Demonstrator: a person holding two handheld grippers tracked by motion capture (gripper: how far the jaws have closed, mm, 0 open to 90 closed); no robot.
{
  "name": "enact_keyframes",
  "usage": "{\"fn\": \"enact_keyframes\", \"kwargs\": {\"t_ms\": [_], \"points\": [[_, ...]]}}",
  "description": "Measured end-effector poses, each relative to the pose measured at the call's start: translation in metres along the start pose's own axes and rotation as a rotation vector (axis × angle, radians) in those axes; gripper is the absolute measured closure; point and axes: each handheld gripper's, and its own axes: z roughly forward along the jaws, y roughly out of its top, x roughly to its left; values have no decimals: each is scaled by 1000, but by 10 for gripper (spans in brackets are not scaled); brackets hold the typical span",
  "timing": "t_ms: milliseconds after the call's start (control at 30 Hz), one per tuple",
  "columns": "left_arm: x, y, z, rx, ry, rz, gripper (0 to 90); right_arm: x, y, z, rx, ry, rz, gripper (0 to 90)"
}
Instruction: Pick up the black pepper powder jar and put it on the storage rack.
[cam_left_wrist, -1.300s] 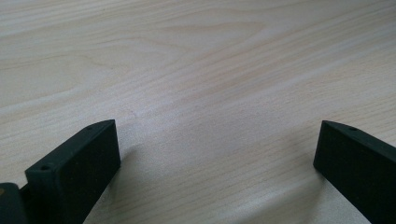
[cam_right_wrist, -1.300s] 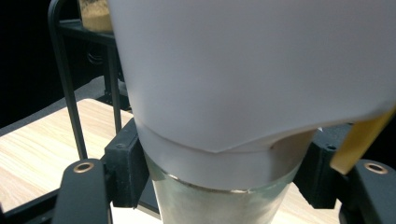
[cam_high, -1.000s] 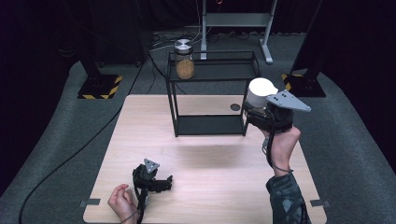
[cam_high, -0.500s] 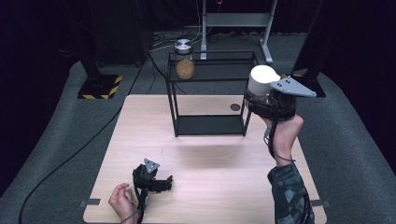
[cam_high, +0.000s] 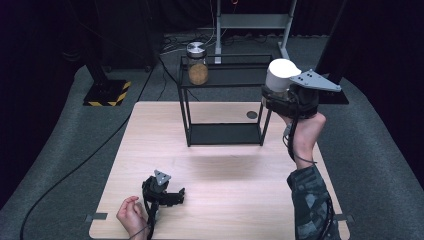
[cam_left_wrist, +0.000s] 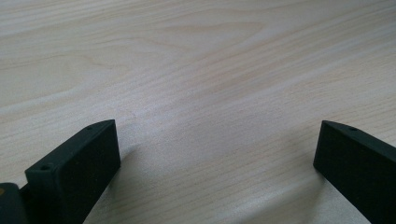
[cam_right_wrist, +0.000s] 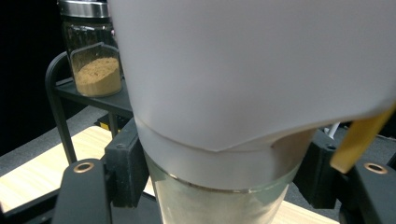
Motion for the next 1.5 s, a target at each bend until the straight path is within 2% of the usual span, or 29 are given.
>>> {"fn": "enact_keyframes", "kwargs": {"t_ms": [667, 1100, 1500], "points": [[0, 0, 0, 0, 0, -1, 0, -1, 28, 20, -12, 22, -5, 296], [-1, 0, 0, 0, 0, 0, 0, -2, 43, 40, 11, 26, -4, 296], [-1, 0, 0, 1, 0, 2, 0, -4, 49, 59, 30, 26, 16, 296]]}}
